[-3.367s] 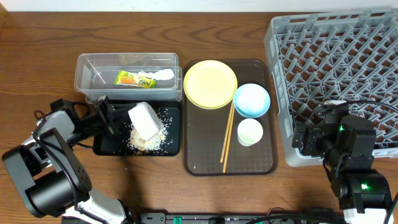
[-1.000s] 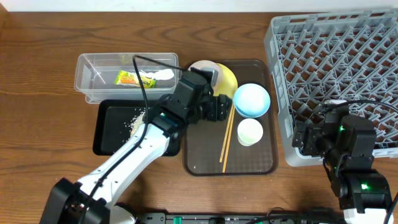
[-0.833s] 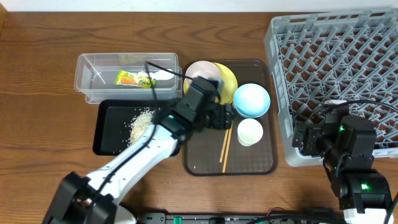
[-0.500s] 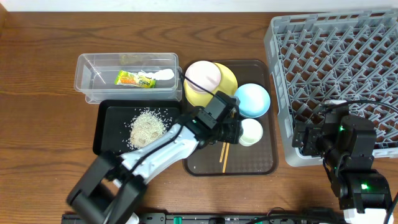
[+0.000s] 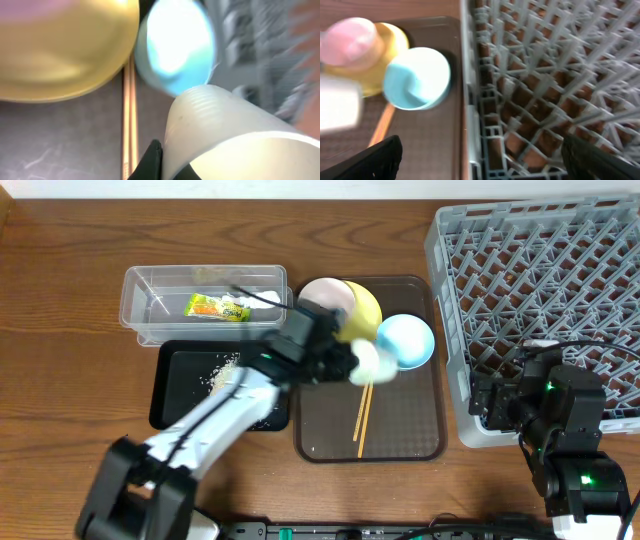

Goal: Sort waste into correct bins and load items into the dishwasher rack

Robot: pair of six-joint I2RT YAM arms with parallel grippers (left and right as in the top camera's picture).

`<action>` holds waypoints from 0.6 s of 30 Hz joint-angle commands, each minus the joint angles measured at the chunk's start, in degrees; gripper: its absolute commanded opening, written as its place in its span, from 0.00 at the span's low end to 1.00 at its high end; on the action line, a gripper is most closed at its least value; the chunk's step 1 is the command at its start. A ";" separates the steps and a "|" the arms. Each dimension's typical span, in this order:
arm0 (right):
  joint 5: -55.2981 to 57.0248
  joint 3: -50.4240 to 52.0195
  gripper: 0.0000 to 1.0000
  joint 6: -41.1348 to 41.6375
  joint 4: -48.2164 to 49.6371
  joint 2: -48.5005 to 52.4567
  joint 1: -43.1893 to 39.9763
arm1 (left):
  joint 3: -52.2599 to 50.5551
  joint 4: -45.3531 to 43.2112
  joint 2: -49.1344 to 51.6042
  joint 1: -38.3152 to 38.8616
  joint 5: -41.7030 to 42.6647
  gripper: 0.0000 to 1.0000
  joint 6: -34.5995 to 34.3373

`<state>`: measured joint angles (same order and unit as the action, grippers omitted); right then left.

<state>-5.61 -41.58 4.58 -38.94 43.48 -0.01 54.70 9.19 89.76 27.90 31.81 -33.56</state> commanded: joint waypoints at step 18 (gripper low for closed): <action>-73.53 -0.31 0.98 -11.76 26.80 22.58 -0.28 | -0.15 -18.73 2.47 -8.79 50.01 0.06 -16.81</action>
<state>-66.08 -41.50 -7.11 -14.87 64.14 0.01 54.54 -9.28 91.74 18.13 76.88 -49.63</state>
